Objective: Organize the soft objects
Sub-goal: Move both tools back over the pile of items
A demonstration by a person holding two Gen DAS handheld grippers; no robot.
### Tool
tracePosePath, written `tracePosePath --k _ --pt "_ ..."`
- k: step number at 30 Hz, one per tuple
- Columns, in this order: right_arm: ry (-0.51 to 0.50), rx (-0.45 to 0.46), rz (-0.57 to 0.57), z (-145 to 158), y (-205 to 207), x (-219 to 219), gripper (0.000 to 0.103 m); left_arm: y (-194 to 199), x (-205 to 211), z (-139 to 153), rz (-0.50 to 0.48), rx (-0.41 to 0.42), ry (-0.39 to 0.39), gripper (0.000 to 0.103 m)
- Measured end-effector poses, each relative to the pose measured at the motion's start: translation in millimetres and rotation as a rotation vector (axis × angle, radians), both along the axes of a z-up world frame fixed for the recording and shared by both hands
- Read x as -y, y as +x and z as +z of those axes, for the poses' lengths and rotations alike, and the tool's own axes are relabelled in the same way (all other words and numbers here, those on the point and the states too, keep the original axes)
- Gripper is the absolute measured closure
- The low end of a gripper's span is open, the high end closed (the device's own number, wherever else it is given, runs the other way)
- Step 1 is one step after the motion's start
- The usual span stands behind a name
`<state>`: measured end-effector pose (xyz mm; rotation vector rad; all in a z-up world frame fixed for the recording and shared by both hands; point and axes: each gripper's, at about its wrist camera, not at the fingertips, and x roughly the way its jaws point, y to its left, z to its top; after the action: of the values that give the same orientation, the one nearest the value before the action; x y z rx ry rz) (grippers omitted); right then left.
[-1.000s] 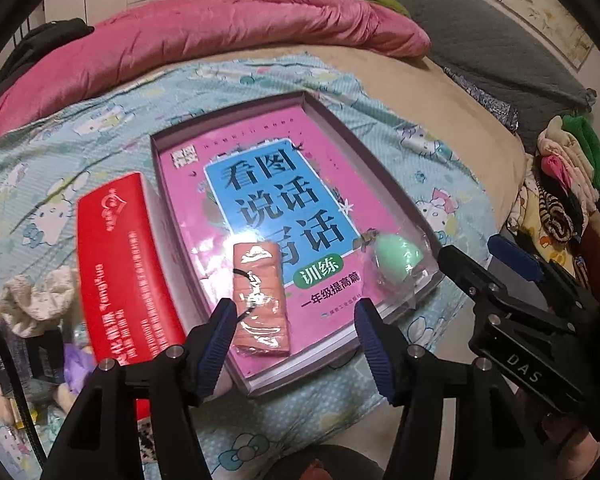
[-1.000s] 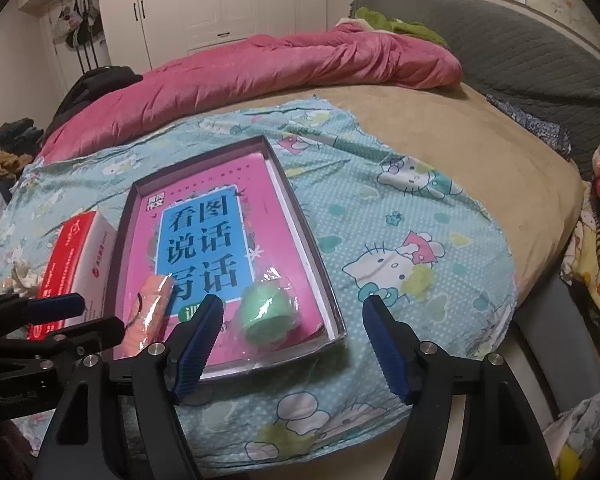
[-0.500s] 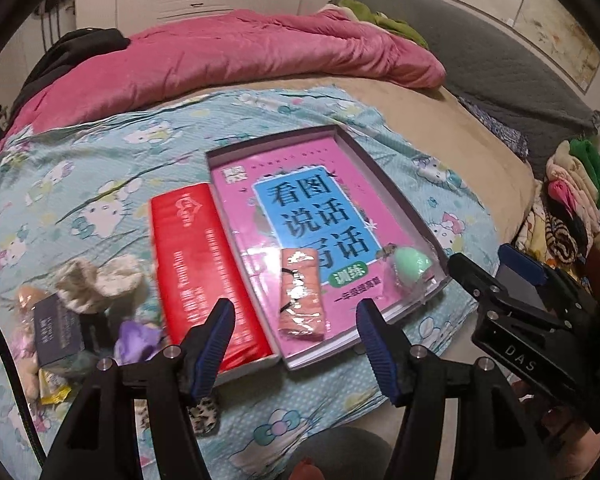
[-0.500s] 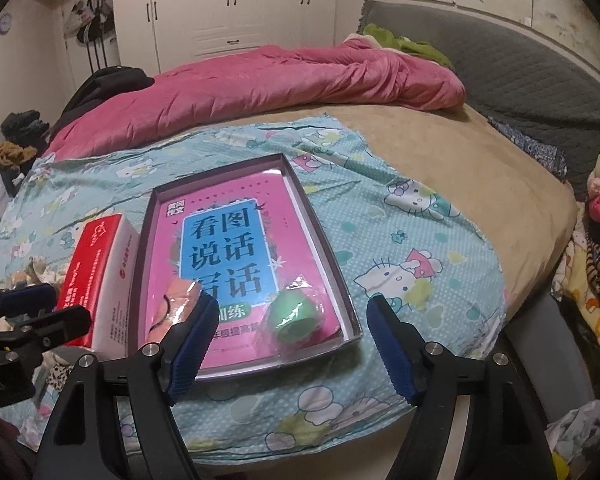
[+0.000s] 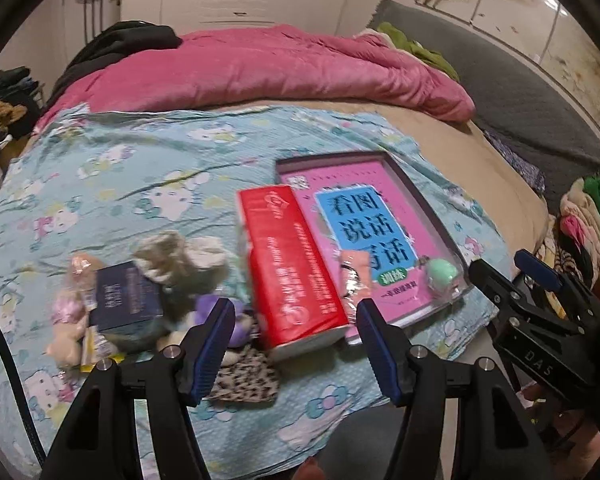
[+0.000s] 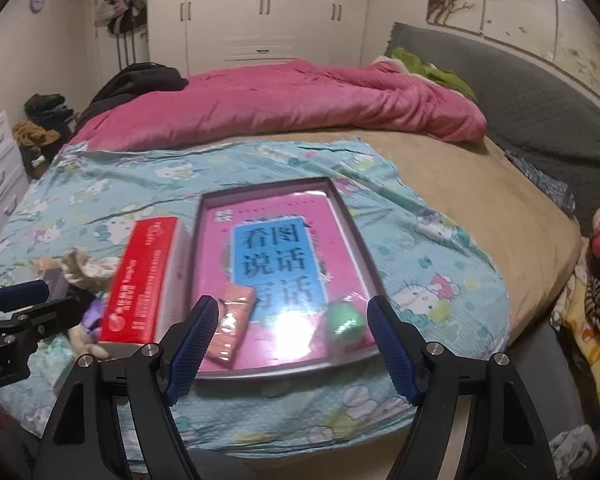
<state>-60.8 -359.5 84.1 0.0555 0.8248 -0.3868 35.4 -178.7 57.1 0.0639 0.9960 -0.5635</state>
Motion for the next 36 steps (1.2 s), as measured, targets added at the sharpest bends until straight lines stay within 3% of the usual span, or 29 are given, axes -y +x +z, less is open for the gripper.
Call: tracePosePath --k 26,36 --pt "-0.058 0.052 0.261 47.0 24.4 -134.2 0.025 13.7 -164.6 26.6 0.278 0.014 -0.055 0.040" --pt "-0.060 0.051 0.348 46.1 32.7 -173.5 0.025 15.0 -221.1 24.1 0.378 0.003 -0.052 0.040"
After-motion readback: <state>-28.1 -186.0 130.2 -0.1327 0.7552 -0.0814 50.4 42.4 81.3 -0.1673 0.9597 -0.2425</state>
